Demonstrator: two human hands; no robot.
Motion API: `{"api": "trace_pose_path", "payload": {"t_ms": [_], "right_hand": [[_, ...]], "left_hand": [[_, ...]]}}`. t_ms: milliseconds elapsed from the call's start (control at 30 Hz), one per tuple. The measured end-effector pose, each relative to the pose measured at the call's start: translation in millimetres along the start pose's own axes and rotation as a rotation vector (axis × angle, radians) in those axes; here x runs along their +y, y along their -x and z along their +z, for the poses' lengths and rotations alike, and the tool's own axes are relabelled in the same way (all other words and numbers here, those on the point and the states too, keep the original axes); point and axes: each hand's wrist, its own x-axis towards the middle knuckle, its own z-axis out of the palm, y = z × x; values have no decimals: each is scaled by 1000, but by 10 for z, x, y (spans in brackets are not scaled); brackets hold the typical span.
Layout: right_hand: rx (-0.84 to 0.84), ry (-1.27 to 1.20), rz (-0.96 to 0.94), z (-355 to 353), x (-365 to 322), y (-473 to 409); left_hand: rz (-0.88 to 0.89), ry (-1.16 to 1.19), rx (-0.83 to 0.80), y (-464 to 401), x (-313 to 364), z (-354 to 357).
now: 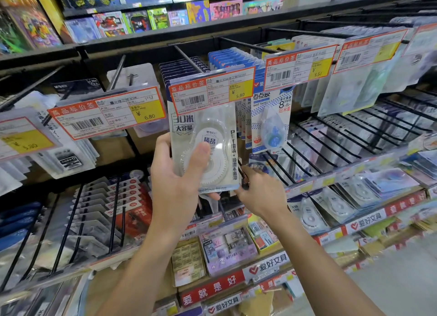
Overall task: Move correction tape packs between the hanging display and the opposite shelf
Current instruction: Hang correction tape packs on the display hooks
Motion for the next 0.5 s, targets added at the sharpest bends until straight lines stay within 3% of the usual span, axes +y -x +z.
{"api": "trace_pose_path", "payload": {"t_ms": [500], "right_hand": [[33,-45,-5,13,-4,-2]], "left_hand": [[12,-119,-102,-104,-81,-319]]}}
